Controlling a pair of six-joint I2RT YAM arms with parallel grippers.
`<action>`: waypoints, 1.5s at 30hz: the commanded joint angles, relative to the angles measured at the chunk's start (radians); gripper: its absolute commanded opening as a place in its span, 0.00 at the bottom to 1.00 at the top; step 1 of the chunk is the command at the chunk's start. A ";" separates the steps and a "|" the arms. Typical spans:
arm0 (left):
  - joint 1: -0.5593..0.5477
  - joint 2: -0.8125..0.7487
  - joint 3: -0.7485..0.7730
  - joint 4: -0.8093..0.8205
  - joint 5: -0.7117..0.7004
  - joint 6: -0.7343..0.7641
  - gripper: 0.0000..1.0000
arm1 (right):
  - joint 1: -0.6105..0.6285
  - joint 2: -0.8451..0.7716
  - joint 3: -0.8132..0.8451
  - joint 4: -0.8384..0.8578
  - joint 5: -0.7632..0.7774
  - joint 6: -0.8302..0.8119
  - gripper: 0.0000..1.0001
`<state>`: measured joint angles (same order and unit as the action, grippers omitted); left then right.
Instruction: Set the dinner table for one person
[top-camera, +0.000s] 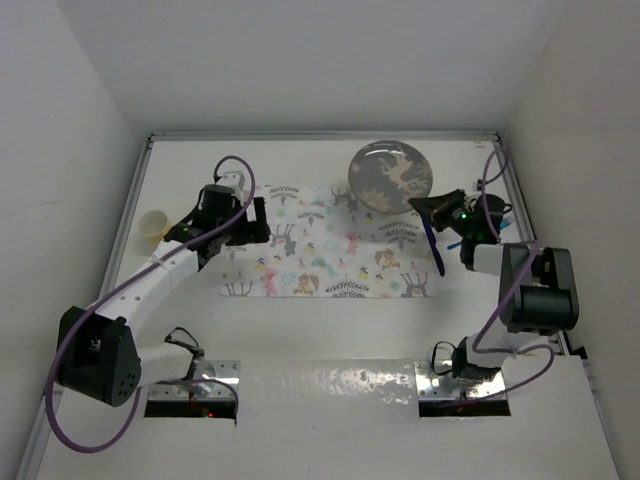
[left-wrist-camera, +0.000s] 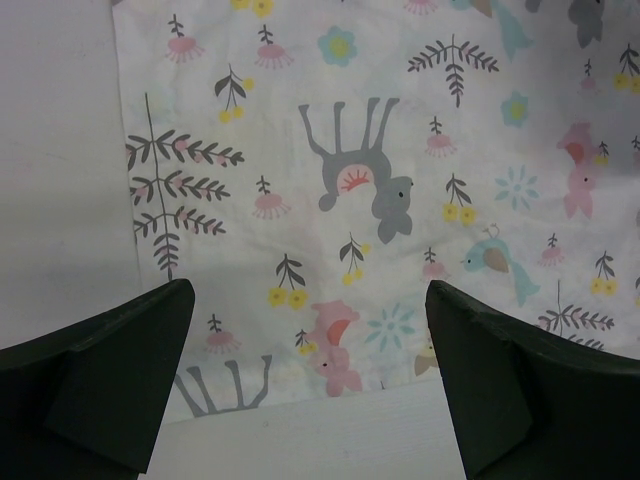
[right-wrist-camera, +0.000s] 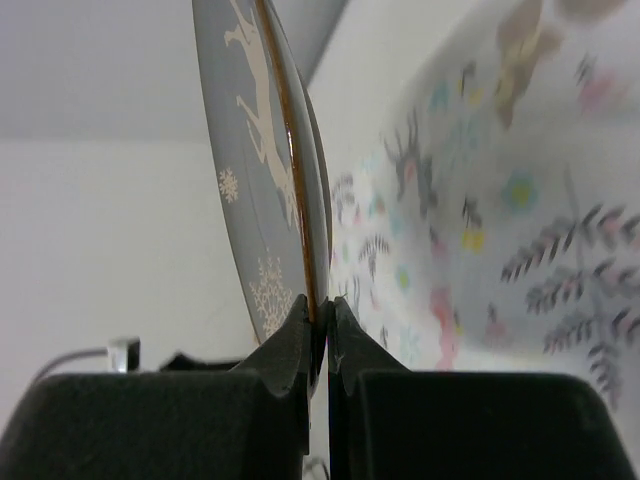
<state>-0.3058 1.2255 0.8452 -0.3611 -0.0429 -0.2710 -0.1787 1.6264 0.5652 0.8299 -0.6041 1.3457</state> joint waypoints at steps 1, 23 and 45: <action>0.010 -0.047 0.034 -0.021 -0.015 -0.019 1.00 | 0.073 -0.071 -0.013 0.049 -0.065 -0.048 0.00; 0.008 -0.165 -0.035 -0.102 -0.052 -0.042 1.00 | 0.387 0.199 0.007 0.120 -0.016 -0.134 0.00; 0.008 -0.167 0.021 -0.159 -0.092 -0.100 1.00 | 0.363 0.098 -0.035 -0.387 0.136 -0.511 0.64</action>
<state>-0.3058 1.0767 0.8017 -0.4946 -0.0978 -0.3397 0.1997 1.7878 0.4946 0.6941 -0.5587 1.0000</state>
